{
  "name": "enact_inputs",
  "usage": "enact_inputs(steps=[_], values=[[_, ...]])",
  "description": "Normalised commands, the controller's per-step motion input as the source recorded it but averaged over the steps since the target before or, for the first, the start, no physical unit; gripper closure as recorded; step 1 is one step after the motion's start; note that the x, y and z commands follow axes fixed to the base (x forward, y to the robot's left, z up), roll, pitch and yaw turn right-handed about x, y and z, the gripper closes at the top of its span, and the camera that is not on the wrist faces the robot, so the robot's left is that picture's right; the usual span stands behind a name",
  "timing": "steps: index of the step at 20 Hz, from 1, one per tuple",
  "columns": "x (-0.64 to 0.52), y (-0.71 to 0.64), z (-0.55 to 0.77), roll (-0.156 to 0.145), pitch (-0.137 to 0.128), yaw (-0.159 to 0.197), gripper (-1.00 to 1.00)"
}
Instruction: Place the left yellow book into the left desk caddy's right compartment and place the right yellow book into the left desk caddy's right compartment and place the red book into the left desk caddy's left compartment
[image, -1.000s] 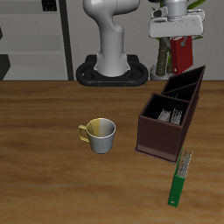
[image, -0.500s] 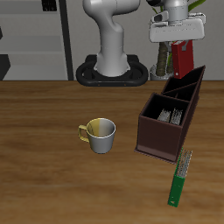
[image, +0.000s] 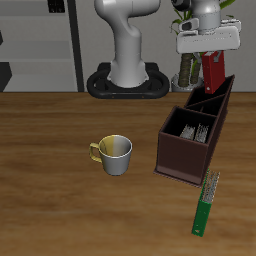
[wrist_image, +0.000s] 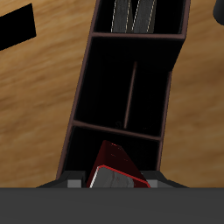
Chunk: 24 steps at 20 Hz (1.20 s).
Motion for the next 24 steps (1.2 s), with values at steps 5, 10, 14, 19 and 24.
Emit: enact_inputs(steps=[5,10,14,19,24], values=[[0.00,0.13,-0.04,0.024,-0.003,0.059,1.00],[0.06,0.10,-0.09,0.014,0.026,0.031,1.00],[-0.02,0.10,-0.07,0.016,-0.010,0.024,1.00],[0.09,0.00,-0.08,0.006,0.012,0.030,1.00],[0.12,-0.03,-0.13,0.001,0.033,0.004,1.00]])
